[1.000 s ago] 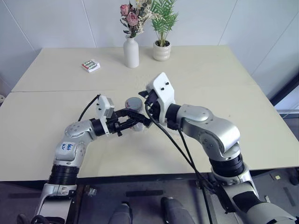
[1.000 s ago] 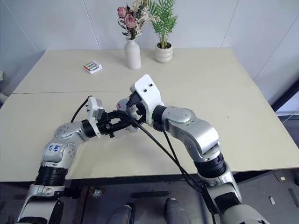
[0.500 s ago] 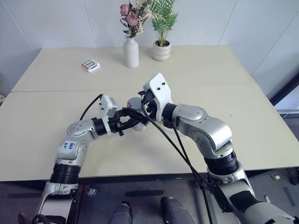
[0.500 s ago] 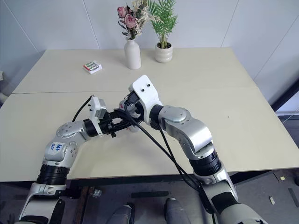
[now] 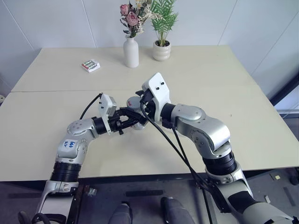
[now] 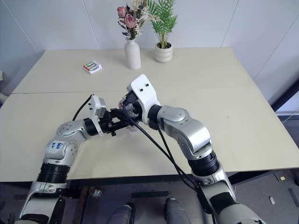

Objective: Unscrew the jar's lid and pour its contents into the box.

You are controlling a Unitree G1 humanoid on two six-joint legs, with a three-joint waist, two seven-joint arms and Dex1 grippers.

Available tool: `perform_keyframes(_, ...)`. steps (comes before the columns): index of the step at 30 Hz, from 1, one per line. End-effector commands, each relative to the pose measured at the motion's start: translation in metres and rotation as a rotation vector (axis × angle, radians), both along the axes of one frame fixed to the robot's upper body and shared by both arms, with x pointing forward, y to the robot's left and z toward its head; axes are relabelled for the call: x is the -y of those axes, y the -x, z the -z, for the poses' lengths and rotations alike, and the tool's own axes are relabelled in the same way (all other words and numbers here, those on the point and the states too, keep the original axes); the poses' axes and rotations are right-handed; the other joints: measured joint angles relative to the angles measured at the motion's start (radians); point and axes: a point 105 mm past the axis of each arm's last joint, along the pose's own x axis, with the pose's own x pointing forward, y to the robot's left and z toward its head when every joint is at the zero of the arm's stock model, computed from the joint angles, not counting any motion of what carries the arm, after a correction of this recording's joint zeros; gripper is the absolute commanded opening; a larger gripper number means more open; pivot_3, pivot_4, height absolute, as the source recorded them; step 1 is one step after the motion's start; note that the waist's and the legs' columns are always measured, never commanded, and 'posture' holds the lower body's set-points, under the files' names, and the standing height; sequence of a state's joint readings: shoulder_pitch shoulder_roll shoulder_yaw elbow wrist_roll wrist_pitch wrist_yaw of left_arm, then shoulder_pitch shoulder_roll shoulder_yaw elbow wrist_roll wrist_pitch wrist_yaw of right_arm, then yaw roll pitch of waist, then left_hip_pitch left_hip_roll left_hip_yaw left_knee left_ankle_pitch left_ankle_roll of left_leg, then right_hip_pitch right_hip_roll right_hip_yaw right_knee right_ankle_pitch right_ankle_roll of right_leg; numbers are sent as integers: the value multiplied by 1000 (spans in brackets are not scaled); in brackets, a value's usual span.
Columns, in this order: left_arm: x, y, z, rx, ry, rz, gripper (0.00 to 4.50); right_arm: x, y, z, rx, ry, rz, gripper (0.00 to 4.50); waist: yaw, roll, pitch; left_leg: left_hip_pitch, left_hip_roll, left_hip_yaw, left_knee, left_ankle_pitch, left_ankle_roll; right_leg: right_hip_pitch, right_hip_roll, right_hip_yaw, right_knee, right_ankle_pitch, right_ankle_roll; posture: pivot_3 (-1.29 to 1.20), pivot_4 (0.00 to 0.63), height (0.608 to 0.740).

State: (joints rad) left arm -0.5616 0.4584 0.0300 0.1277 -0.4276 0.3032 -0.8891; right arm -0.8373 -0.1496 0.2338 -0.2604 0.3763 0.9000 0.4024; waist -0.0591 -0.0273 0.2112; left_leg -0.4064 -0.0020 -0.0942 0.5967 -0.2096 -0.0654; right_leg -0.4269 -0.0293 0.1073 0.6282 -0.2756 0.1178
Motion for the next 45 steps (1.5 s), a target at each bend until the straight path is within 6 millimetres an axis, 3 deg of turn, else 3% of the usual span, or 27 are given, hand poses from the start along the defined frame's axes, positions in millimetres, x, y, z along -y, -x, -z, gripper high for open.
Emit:
perform_keyframes(1, 1, 1, -15, 66, 10, 7, 1978, 1, 2, -9, 21, -37, -6, 3948, 0, 0, 0, 0, 0, 0, 0, 0, 0, 0, 0, 0, 0, 0, 0, 0, 150, 740)
perform_keyframes(5, 1, 1, -15, 66, 12, 4, 1978, 1, 1, -9, 18, -36, -2, 2625, 0, 0, 0, 0, 0, 0, 0, 0, 0, 0, 0, 0, 0, 0, 0, 0, 150, 740)
perform_keyframes(6, 1, 1, -15, 67, 12, 4, 1978, 1, 1, -9, 18, -36, -3, 2552, 0, 0, 0, 0, 0, 0, 0, 0, 0, 0, 0, 0, 0, 0, 0, 0, 150, 740)
perform_keyframes(12, 0, 2, -16, 70, 14, 4, 1978, 0, 2, -9, 12, -39, -21, 2552, 0, 0, 0, 0, 0, 0, 0, 0, 0, 0, 0, 0, 0, 0, 0, 0, 150, 740)
perform_keyframes(16, 0, 3, -17, 70, 21, 17, 1978, -4, 14, -12, 2, -54, -134, 2552, 0, 0, 0, 0, 0, 0, 0, 0, 0, 0, 0, 0, 0, 0, 0, 0, 150, 740)
perform_keyframes(20, 5, 9, -17, 65, 16, 107, 1978, -1, 29, -13, 3, -19, -357, 2552, 1, 0, 0, 0, 0, 0, 0, 0, 0, 0, 0, 0, 0, 0, 0, 0, 150, 740)
perform_keyframes(30, 12, 23, -18, 65, -28, 302, 1978, 10, 45, -10, 28, 110, -707, 2552, -3, 0, 0, 0, 0, 1, 0, 0, 0, 0, 1, 0, 0, 0, 0, 0, 150, 740)
perform_keyframes(37, 12, 33, -20, 61, -49, 404, 1978, 27, 46, -9, 15, 182, -850, 2552, -2, 0, 0, 0, 0, 1, 0, 0, 0, 0, 1, 0, 0, 0, 0, 0, 150, 740)
perform_keyframes(45, 7, 35, -25, 86, -49, 398, 1978, 30, 40, -15, 19, 148, -860, 2552, -2, 0, 0, 0, 0, 0, 1, 0, 0, 0, 1, 0, 0, 0, 0, 0, 150, 740)
